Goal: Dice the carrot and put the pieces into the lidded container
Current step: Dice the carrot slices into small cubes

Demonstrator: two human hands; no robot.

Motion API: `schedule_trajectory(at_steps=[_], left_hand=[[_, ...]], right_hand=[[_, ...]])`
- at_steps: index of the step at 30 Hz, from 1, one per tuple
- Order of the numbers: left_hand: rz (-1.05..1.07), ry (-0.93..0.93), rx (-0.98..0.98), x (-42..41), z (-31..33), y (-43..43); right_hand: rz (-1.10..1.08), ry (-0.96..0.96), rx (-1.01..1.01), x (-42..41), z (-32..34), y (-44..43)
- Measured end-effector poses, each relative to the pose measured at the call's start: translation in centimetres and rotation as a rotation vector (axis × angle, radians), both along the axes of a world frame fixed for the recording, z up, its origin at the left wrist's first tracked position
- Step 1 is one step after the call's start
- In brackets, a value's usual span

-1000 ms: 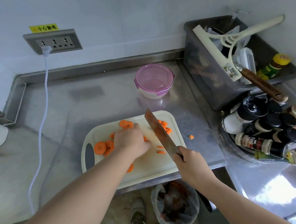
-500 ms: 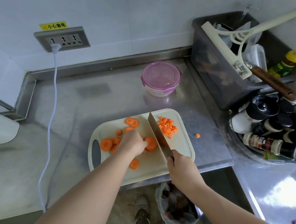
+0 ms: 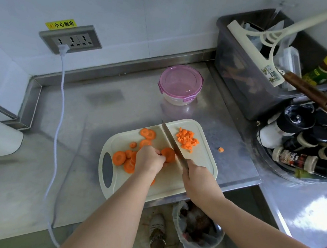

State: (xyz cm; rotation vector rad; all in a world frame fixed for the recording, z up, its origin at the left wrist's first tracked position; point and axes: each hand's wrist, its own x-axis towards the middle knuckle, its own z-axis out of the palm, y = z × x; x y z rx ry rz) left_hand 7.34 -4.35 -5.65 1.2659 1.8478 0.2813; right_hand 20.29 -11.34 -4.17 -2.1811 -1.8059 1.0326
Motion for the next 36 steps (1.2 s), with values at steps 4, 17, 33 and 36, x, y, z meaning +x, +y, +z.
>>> schedule_trajectory(at_steps=[4, 17, 33, 36], left_hand=[[0.082, -0.101, -0.019, 0.0, 0.2, -0.1], [0.099, -0.133, -0.020, 0.1, 0.7, -0.2], [0.089, -0.130, -0.035, 0.1, 0.5, -0.1], [0.078, -0.093, -0.028, 0.1, 0.3, -0.1]], right_hand=[[0.049, -0.066, 0.078, 0.1, 0.2, -0.5], [0.133, -0.143, 0.020, -0.4, 1.8, -0.5], [0.179, -0.206, -0.033, -0.4, 1.0, 0.1], [0.147, -0.160, -0.047, -0.5, 1.6, 0.3]])
